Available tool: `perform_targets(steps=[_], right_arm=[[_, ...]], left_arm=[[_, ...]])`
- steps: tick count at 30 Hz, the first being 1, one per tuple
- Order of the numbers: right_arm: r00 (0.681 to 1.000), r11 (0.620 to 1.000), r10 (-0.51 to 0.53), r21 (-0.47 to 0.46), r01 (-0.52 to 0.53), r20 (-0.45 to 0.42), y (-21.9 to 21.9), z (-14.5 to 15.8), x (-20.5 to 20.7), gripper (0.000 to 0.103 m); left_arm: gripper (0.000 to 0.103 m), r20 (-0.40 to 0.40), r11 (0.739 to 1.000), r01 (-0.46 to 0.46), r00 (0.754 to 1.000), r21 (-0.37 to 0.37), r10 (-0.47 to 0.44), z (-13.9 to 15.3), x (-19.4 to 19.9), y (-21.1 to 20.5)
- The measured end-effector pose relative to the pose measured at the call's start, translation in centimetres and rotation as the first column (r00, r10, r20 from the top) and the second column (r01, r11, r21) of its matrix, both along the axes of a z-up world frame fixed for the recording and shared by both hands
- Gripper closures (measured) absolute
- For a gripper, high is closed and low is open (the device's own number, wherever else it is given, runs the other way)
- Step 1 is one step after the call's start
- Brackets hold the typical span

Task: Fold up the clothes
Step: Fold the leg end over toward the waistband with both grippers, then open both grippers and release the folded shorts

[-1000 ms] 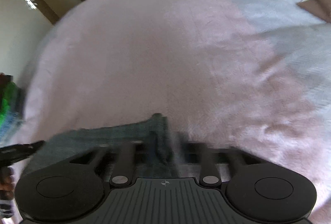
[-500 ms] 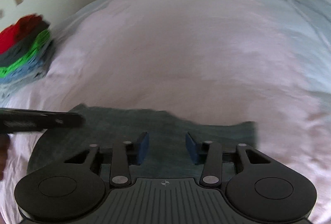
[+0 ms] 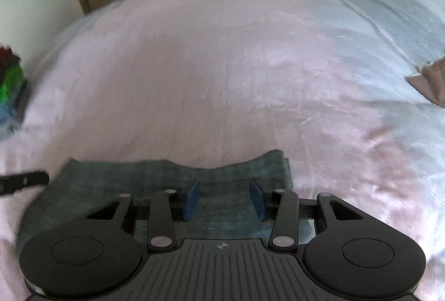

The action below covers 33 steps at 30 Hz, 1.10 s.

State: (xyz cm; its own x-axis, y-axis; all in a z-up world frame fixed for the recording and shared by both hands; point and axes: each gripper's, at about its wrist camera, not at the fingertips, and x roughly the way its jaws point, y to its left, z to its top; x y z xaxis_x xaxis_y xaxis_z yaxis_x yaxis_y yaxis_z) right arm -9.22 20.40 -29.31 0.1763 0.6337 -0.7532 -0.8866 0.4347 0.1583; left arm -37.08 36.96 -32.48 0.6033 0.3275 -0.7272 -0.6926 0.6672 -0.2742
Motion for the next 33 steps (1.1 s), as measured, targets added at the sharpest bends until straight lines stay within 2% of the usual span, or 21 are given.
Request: perform_targets(steps=[4,7,8,10,12,15,20,22,24,28,30,31,32,33], right_arm=[[0.996,0.996,0.086,0.002,-0.086,-0.024,-1.6,1.3,-3.2,0.059],[0.988,0.987,0.151,-0.044,-0.152,-0.017,-2.3,0.4,-6.2,0.059],[0.987,0.984,0.162,-0.079,-0.162,-0.006,-2.2,-0.7,-6.8,0.059],[0.99,0.978,0.141,-0.16,-0.136,0.018,-2.1,-3.3,-7.1,0.059],[0.996,0.984,0.084,-0.154,-0.084,-0.008,-2.4,-3.5,-6.2,0.059],[0.998,0.988,0.054,-0.141,-0.056,-0.012,-3.2,-1.8,-5.7,0.059],[0.995,0.991,0.096,-0.094,-0.099,-0.036,-4.8,0.7,-6.8,0.059],[0.993,0.981,0.112,-0.156,-0.117,-0.041,-4.6,-0.6,-7.5,0.059],[0.995,0.967,0.093,-0.232,-0.1,-0.043,-4.3,-1.9,-7.9,0.059],[0.996,0.958,0.023,-0.282,-0.047,-0.089,-4.8,-1.2,-7.6,0.058],[0.992,0.953,-0.002,-0.301,-0.036,-0.128,-5.1,-0.6,-7.5,0.038],[0.99,0.952,-0.014,-0.303,-0.029,-0.139,-5.3,-0.2,-7.5,0.018],[0.989,0.954,-0.018,-0.299,-0.027,-0.144,-5.4,0.2,-7.4,0.018],[0.988,0.955,-0.016,-0.295,-0.029,-0.151,-5.5,0.5,-7.4,0.018]], left_arm=[[0.095,0.039,0.997,0.069,0.997,-0.017,-0.068,2.3,-1.5,-3.6],[0.094,0.01,0.992,0.12,0.993,-0.026,-0.12,1.6,-1.5,-6.4],[0.094,-0.025,0.992,0.119,0.993,-0.03,-0.12,0.8,-1.3,-6.8],[0.094,-0.084,0.994,0.094,0.992,-0.05,-0.098,-1.0,-0.8,-7.0],[0.096,-0.078,0.995,0.038,0.996,-0.088,-0.045,-1.7,-0.5,-6.0],[0.097,-0.095,0.998,0.023,0.995,-0.06,-0.029,-0.8,-0.6,-5.4],[0.095,-0.085,0.997,0.023,0.996,-0.069,-0.029,1.2,-2.0,-6.8],[0.093,-0.093,0.997,0.026,0.995,-0.077,-0.033,1.3,-2.1,-7.3],[0.093,-0.145,0.993,-0.002,0.989,-0.118,-0.015,0.1,-2.1,-7.6],[0.093,-0.193,0.989,-0.046,0.981,-0.142,0.018,0.6,-1.8,-7.7],[0.09,-0.238,0.985,-0.077,0.971,-0.153,0.039,1.5,-1.6,-7.7],[0.083,-0.26,0.981,-0.098,0.964,-0.17,0.051,1.8,-1.5,-7.7],[0.075,-0.277,0.976,-0.111,0.959,-0.186,0.056,2.0,-1.5,-7.7],[0.074,-0.289,0.974,-0.118,0.956,-0.194,0.058,2.1,-1.5,-7.9]])
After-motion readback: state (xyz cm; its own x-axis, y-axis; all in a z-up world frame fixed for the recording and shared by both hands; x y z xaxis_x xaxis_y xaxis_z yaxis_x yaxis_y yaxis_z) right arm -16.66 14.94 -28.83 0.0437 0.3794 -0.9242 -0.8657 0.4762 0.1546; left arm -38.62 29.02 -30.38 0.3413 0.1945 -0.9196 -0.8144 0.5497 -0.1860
